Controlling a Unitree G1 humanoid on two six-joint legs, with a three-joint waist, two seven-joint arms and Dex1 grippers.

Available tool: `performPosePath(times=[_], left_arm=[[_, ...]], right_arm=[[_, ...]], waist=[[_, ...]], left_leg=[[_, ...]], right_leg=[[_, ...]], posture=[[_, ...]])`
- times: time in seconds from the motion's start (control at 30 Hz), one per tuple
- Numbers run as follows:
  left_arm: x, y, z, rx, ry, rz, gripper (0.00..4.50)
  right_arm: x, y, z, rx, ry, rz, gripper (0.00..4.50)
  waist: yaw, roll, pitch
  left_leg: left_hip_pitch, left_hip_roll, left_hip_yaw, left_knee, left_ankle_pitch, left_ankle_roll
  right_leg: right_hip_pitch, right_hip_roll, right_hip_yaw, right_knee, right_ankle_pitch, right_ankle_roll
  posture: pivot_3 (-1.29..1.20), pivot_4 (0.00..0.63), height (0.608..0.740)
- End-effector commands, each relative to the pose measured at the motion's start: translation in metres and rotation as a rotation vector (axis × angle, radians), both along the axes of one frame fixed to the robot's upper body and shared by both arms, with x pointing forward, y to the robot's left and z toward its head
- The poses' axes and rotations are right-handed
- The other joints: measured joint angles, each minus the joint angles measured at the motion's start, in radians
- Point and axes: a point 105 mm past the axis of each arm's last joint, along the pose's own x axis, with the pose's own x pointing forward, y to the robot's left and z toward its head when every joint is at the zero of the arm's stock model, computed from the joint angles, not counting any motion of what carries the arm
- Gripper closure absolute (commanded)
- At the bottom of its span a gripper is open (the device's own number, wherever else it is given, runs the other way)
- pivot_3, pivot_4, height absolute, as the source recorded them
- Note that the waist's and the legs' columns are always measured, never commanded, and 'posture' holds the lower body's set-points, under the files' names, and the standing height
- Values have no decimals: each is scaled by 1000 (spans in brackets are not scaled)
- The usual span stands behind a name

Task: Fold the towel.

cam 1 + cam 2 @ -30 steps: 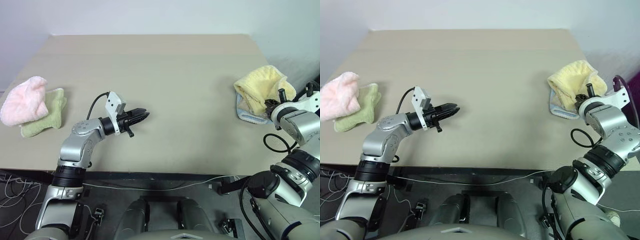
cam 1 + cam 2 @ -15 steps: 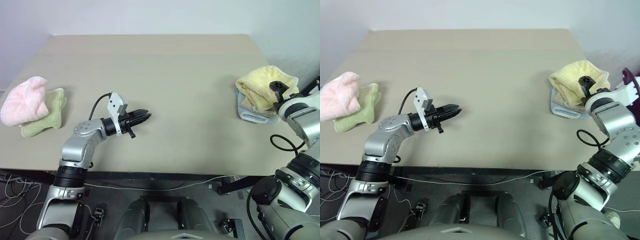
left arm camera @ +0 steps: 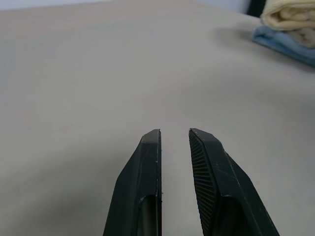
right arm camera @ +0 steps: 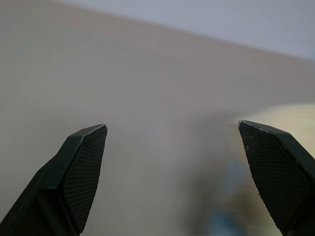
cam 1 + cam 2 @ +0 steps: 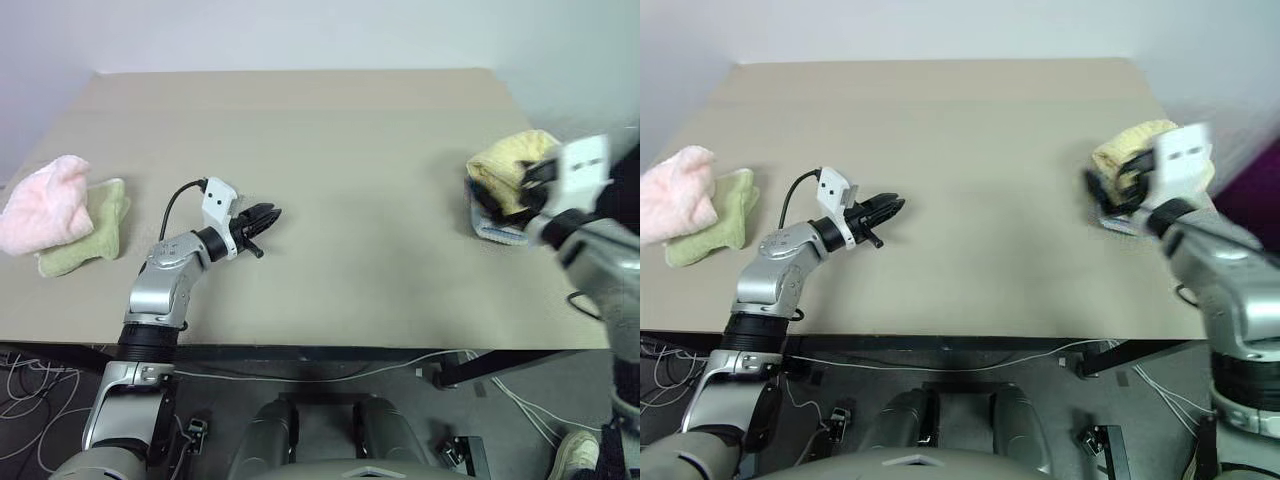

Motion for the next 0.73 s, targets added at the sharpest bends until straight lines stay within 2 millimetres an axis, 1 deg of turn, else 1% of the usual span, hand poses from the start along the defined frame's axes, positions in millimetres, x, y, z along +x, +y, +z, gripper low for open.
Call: performPosePath(times=[0.03,0.13,0.2,0.27,0.33,0.43,0.5,0.63,0.73], left_arm=[[-3,5,13,-15,-58,5,3570],[-10,5,9,-32,-42,-20,3570],[-13,8,6,-27,-28,-28,3570],[-23,7,-3,-11,3,-74,3570],[-36,5,-14,3,39,-122,3570],[-45,5,-22,31,60,-151,3570],[-45,9,-24,37,64,-136,3570],[-43,12,-18,20,47,-115,3570],[-41,9,-19,20,51,-117,3570]], right_arm=[[1,33,-15,-17,-12,132,8],[8,57,-35,9,15,198,8],[11,67,-43,-1,17,220,8],[15,73,-50,14,26,231,8],[18,73,-54,11,26,226,8],[21,70,-54,3,11,225,8],[22,69,-54,11,8,217,8],[21,68,-51,15,-1,211,8],[20,66,-47,13,-16,204,8]], waist=[[6,0,0],[10,0,0],[17,0,0],[21,0,0],[21,0,0],[26,0,0],[29,0,0],[28,0,0],[26,0,0]], left_leg=[[0,-1,-1,0,0,0],[0,-2,-1,0,0,0],[0,-2,-1,0,0,0],[0,-2,-2,0,0,0],[0,-2,-1,0,0,0],[0,-1,-2,-1,0,0],[0,-2,-2,0,0,0],[0,-2,-2,0,0,0],[0,-2,-2,-1,0,0]], right_leg=[[0,-1,0,0,0,0],[0,-1,-1,-1,0,0],[0,-1,-1,-1,0,0],[-1,-1,-1,-1,0,0],[-1,-1,-1,-1,0,0],[-1,-2,-1,-1,0,0],[-1,-2,-1,-1,0,0],[0,-2,-1,-1,0,0],[0,-2,-1,-1,0,0]], posture=[[0,150,740],[0,150,740],[0,150,740],[0,150,740],[0,150,740],[0,150,740],[0,150,740],[0,150,740],[0,150,740]])
